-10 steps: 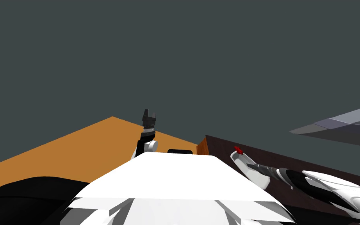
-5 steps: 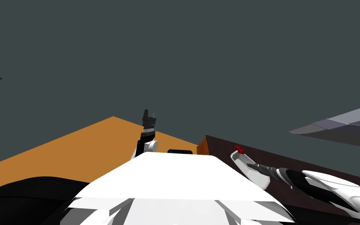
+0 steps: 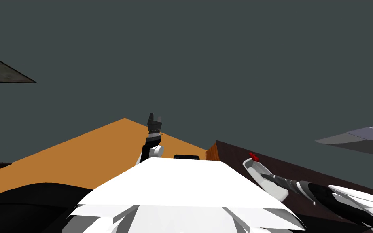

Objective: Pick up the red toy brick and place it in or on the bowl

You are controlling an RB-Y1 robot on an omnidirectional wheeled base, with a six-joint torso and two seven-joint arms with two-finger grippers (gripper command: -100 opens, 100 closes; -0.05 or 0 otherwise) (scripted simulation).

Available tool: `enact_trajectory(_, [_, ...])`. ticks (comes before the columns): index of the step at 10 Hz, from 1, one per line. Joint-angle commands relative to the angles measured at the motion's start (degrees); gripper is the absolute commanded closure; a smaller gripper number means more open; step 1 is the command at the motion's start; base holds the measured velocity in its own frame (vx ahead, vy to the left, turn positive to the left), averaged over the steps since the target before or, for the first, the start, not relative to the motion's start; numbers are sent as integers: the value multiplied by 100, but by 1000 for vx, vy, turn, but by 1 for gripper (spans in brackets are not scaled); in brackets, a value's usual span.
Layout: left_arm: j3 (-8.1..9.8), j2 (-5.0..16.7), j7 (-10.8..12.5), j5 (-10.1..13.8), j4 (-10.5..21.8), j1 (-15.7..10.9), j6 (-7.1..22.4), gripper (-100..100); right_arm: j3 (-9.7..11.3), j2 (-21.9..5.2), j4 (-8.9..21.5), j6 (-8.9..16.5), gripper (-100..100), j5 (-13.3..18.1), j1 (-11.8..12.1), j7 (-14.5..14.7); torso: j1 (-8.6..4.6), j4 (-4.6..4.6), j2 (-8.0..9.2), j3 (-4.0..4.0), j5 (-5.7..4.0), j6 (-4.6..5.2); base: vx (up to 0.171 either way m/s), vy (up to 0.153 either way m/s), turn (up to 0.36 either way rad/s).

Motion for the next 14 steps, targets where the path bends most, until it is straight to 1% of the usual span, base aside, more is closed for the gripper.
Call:
enact_trajectory(1, [0, 0, 0, 0, 0, 0, 0, 0, 8, 30, 160, -121, -100, -6, -27, 4, 0, 0, 0, 0, 0, 0, -39, 0, -55])
enact_trajectory(2, [1, 1, 0, 0, 0, 1, 0, 0, -17, 28, 305, -237, -100, -163, 123, -26, -19, -1, -8, -4, -5, 2, -39, 46, 161])
enact_trajectory(3, [0, 0, 0, 0, 0, 0, 0, 0, -17, 28, 252, -237, -100, -163, 123, -26, -7, -2, -11, -6, -3, -6, -33, 31, 97])
enact_trajectory(4, [0, 0, 0, 0, 0, 1, 0, 0, -42, 27, 449, -353, -100, -320, 273, -55, -12, -3, -15, -8, -4, -1, -41, 55, 199])
enact_trajectory(5, [0, 0, 0, 0, 0, 0, 0, 0, -42, 27, 443, -353, -100, -320, 273, -55, -4, -3, -13, -7, -2, -5, -47, 47, 152])
enact_trajectory(8, [1, 1, 0, 0, 0, 1, 0, 0, -42, 27, 449, -353, -100, -320, 273, -55, -23, -4, -18, -10, -7, 0, -20, 8, 1])
enact_trajectory(13, [1, 1, 0, 0, 0, 1, 0, 0, -42, 27, 449, -353, -100, -320, 273, -55, -28, -7, -32, -19, -8, -1, 14, -5, 1])
enact_trajectory(14, [1, 1, 0, 0, 0, 1, 0, 0, 1, -132, 407, -449, -100, -344, 258, -106, -29, -7, -30, -17, -8, 0, 5, 14, -29])
